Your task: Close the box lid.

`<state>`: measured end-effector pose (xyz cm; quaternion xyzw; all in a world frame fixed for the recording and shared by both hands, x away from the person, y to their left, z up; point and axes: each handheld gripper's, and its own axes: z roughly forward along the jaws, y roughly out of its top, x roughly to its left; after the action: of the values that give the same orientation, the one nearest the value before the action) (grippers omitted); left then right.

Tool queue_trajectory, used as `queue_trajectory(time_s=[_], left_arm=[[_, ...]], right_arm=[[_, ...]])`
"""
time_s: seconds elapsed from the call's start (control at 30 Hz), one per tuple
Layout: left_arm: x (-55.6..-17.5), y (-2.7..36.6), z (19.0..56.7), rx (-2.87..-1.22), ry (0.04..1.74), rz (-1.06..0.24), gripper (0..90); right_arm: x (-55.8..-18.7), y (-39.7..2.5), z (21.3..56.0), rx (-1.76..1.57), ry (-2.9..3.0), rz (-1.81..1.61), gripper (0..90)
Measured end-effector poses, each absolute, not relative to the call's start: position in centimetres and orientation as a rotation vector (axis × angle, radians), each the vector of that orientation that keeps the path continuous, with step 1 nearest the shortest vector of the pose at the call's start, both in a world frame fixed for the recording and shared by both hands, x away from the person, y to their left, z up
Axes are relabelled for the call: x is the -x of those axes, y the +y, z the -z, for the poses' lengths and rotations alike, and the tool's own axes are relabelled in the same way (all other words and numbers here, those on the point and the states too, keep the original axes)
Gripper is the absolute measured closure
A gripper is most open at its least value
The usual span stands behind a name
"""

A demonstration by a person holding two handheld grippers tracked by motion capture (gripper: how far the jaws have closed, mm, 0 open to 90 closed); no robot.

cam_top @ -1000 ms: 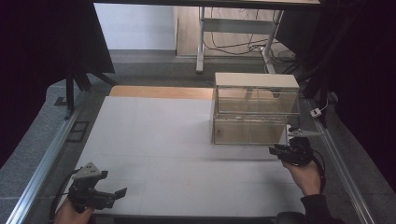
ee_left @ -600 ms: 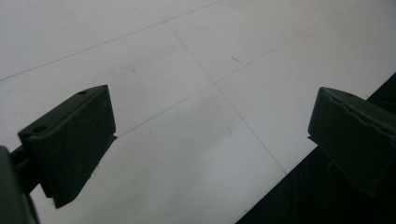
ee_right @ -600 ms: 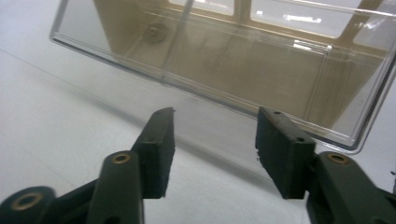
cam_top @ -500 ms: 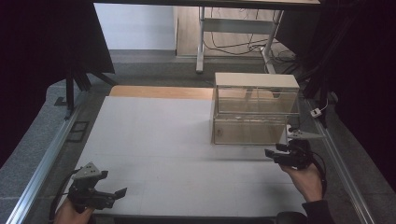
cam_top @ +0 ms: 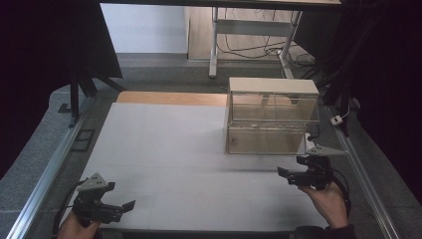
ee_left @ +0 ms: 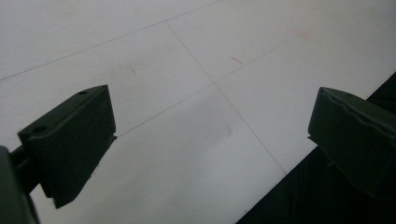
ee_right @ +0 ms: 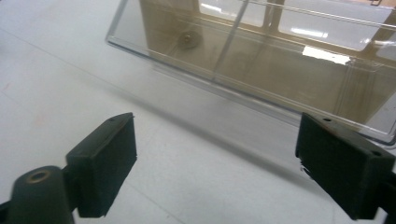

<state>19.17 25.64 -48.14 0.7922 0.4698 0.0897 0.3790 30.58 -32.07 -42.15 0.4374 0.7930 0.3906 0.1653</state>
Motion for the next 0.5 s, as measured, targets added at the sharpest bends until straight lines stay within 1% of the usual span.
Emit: queue_trajectory(time_s=[0.13, 0.33, 0.43, 0.5], left_arm=[[-19.2, 25.6, 48.1, -2.025, 1.198, -0.228, 0.9], [-19.1, 25.6, 48.1, -2.024, 1.195, -0.23, 0.9], [-19.1, 25.6, 48.1, -2.024, 1.194, -0.231, 0.9], [-19.1, 25.6, 48.1, -2.024, 1.194, -0.231, 0.9]], right_arm=[[-29.6, -31.7, 42.0, -1.237, 2.268, -1.115, 5.1], [-28.2, -31.0, 42.0, -1.195, 2.292, -1.138, 2.8], [-27.5, -30.8, 42.2, -1.186, 2.293, -1.146, 0.0], [-27.1, -30.7, 42.3, -1.182, 2.291, -1.146, 0.0]])
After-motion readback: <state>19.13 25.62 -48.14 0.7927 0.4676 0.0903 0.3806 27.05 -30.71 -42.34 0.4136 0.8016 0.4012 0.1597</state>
